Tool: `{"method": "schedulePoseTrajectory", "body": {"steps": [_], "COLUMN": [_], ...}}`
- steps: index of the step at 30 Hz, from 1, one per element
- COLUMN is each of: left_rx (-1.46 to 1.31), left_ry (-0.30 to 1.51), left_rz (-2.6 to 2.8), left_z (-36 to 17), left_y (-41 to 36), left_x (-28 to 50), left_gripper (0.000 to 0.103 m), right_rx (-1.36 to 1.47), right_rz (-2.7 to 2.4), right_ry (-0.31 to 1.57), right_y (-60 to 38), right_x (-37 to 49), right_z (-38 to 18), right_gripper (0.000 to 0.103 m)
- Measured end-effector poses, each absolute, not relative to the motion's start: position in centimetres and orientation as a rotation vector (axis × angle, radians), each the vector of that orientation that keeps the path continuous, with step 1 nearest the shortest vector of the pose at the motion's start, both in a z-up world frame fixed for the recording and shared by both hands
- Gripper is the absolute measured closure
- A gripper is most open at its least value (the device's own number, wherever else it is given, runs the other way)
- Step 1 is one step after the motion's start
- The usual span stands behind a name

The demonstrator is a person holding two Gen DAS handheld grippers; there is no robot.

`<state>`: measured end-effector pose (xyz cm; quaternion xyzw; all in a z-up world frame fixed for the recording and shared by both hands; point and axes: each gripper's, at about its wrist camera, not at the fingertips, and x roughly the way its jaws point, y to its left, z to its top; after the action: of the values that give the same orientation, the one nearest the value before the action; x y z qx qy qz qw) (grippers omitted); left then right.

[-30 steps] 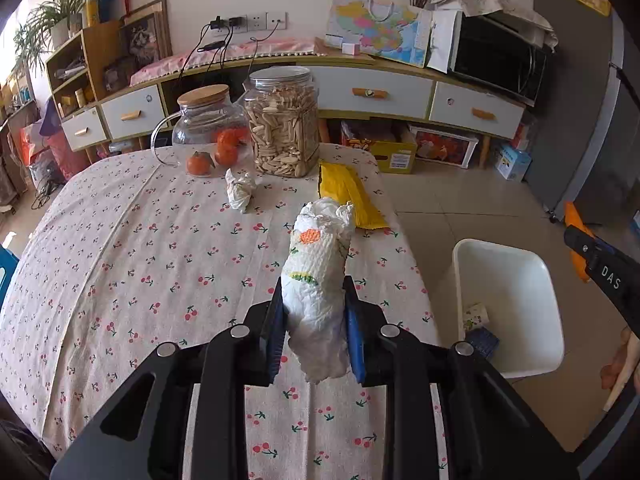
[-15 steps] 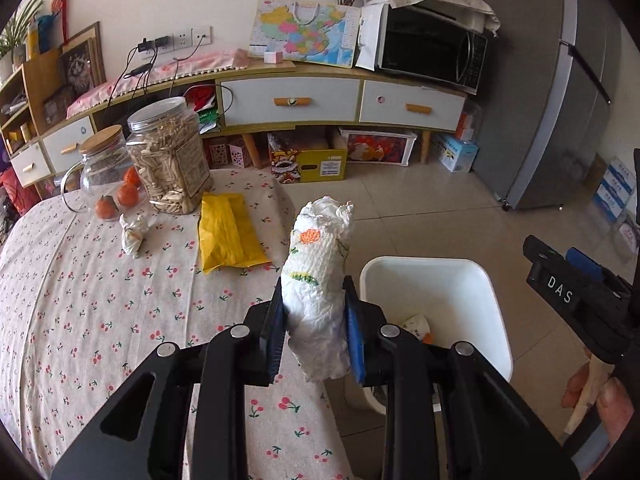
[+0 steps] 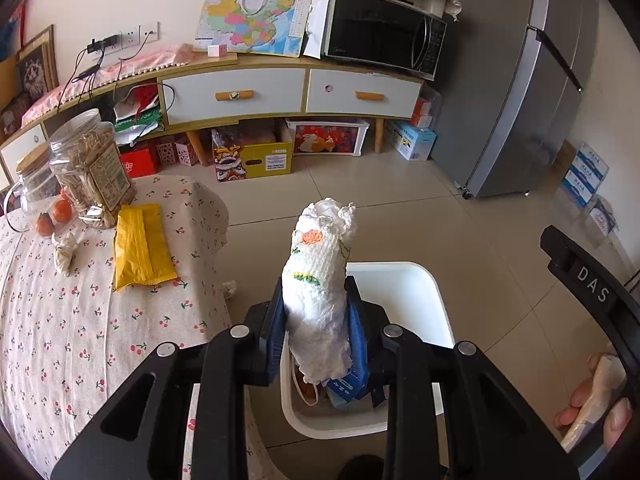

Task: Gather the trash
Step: 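Carry the orange peel and white bundle over the white bin and release both, then move both open tools back over the table toward the second bundle and yellow packet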

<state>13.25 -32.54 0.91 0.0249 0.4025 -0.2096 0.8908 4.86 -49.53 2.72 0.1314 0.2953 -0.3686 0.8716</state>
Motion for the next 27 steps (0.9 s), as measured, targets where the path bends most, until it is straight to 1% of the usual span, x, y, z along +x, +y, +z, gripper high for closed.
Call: {"method": "schedulePoseTrajectory", "body": {"steps": [1,3,4,5,7,16,21,22,23,27], "left_rx": [0.047,0.043,0.042,0.041,0.045,0.068,0.070,0.069,0.067,0.052], "left_ry": [0.846,0.867,0.873,0.874,0.869,0.836,0.814,0.814,0.813,0.807], "left_rz": [-0.446,-0.467,-0.474,-0.475,-0.473,-0.415,-0.365,-0.356,-0.344,-0.299], "left_z": [0.8,0.5,0.4,0.3,0.3,0.8,1.1,1.1,1.2,1.2], "left_y": [-32.9,-33.5,-33.7,-33.8,-34.0,-32.7,-31.1,-30.7,-30.3,-28.7], "left_x": [13.4,13.5,13.5,13.5,13.4,14.1,14.8,15.0,15.1,16.0], "left_gripper": [0.074,0.067,0.058,0.052,0.049,0.039,0.038,0.037,0.032,0.027], "right_rx": [0.269,0.262,0.261,0.262,0.264,0.203,0.149,0.144,0.138,0.090], "right_rz": [-0.775,-0.784,-0.788,-0.792,-0.805,-0.787,-0.770,-0.760,-0.750,-0.715], "right_ry": [0.617,0.616,0.618,0.619,0.613,0.606,0.615,0.618,0.621,0.632], "right_y": [-49.6,-49.6,-49.8,-49.8,-50.0,-48.1,-46.3,-46.0,-45.6,-43.6], "right_x": [4.8,4.7,4.7,4.6,4.4,5.4,6.6,6.8,7.0,8.2], "right_z": [2.7,2.7,2.7,2.7,2.6,2.6,2.5,2.5,2.5,2.3], "right_gripper": [0.013,0.013,0.013,0.010,0.008,0.007,0.007,0.007,0.007,0.007]}}
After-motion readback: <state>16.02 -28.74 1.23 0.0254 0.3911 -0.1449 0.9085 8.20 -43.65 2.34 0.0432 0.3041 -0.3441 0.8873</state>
